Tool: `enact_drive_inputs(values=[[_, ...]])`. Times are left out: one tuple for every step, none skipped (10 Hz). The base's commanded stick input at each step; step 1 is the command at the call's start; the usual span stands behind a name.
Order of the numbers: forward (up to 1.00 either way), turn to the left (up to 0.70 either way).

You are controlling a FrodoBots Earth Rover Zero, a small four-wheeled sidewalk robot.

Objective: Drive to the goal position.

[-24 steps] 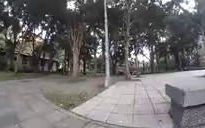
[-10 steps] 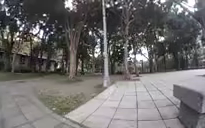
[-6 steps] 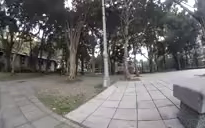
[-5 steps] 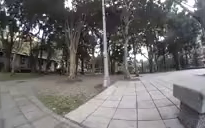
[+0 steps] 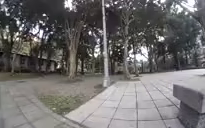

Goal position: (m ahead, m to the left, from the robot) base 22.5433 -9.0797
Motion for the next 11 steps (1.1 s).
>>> enact_drive_inputs(values=[[0.0, 0.0], [0.0, 0.0], [0.0, -0.23], [0.35, -0.42], [0.7, -0.14], [0.7, -0.14], [0.7, -0.14], [0.7, -0.14], [0.7, -0.14], [0.7, -0.14], [0.7, -0.14]])
